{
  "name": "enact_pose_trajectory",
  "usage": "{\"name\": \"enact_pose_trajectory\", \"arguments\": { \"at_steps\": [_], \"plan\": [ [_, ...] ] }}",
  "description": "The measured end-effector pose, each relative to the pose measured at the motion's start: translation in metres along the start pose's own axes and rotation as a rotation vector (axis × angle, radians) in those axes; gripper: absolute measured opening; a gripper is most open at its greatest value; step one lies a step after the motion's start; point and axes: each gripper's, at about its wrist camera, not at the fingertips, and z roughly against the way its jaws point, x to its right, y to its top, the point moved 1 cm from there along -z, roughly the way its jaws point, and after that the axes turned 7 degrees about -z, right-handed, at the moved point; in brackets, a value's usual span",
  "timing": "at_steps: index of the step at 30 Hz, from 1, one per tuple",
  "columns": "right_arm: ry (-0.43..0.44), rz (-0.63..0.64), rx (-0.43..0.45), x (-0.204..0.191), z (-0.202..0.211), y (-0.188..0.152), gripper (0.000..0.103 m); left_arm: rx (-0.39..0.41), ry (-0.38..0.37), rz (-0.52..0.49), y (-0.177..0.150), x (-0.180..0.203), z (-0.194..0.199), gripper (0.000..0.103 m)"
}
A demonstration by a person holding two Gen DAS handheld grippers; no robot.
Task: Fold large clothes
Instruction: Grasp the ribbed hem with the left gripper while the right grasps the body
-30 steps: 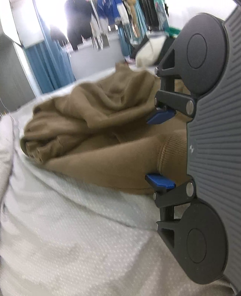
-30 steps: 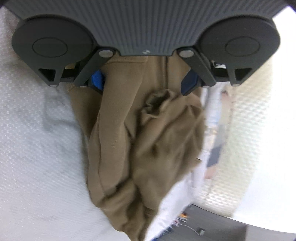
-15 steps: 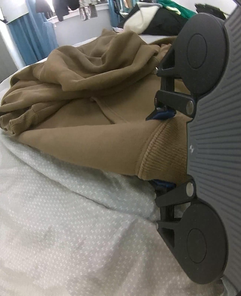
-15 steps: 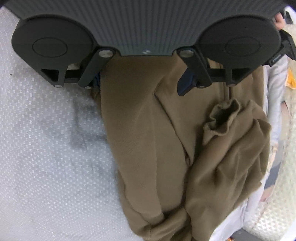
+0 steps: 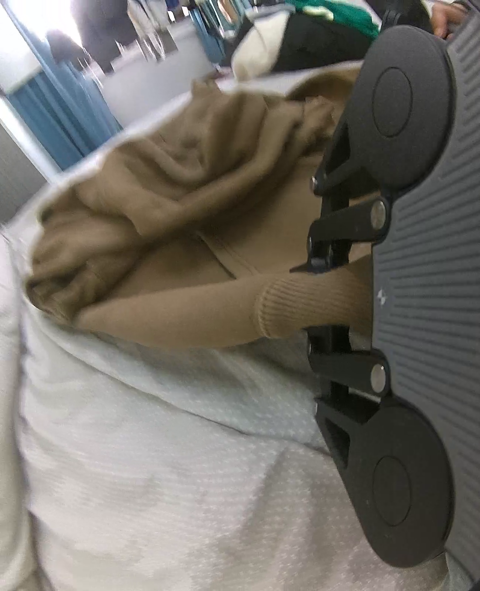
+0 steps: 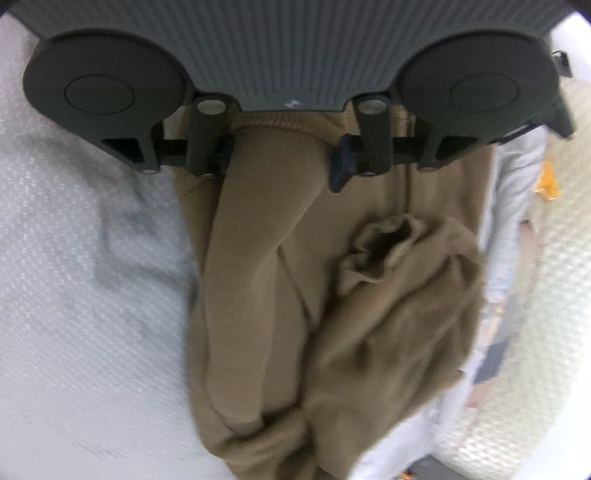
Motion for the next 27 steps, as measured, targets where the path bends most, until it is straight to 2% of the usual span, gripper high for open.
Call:
{"name": "enact_pose_trajectory", "arguments": {
  "at_steps": [2,4,7,9,11,14,17,18,20,23,27],
  "plan": [
    [-0.002,0.028,0.020,-0.003,0.002,-0.001,0.033,0.038,-0.070,0.007,-0.001,-0.002,0.011,0.016],
    [0.061,0.058,0.071,-0.009,0.011,-0.003,0.030,0.042,-0.112,0.028,-0.001,-0.005,0.014,0.016],
    [0.170,0.067,0.119,-0.006,0.022,-0.003,0.030,0.014,-0.115,0.074,0.000,-0.011,0.006,0.017],
    [0.200,0.054,0.115,-0.004,0.022,-0.002,0.030,-0.028,-0.077,0.094,-0.002,-0.010,-0.006,0.020],
    [0.164,0.049,0.080,-0.004,0.015,-0.002,0.029,-0.084,-0.025,0.102,-0.001,-0.009,-0.019,0.030],
    [0.059,0.049,0.026,-0.011,-0.004,-0.004,0.032,-0.139,0.014,0.120,-0.001,-0.010,-0.034,0.032],
    [-0.025,0.010,-0.004,-0.008,-0.015,-0.004,0.038,-0.148,0.018,0.127,0.000,-0.010,-0.038,0.033],
    [-0.032,0.000,-0.011,-0.006,-0.018,-0.003,0.038,-0.146,0.017,0.132,0.000,-0.010,-0.038,0.033],
    [-0.040,0.000,-0.007,-0.007,-0.020,-0.004,0.036,-0.138,0.017,0.129,-0.001,-0.010,-0.033,0.026],
    [-0.029,0.061,0.049,-0.016,-0.013,-0.008,0.025,-0.113,0.013,0.115,0.002,-0.010,-0.025,0.016],
    [0.050,0.087,0.158,-0.015,0.021,-0.009,0.018,-0.038,-0.041,0.108,0.008,-0.008,0.002,0.011]
  ]
}}
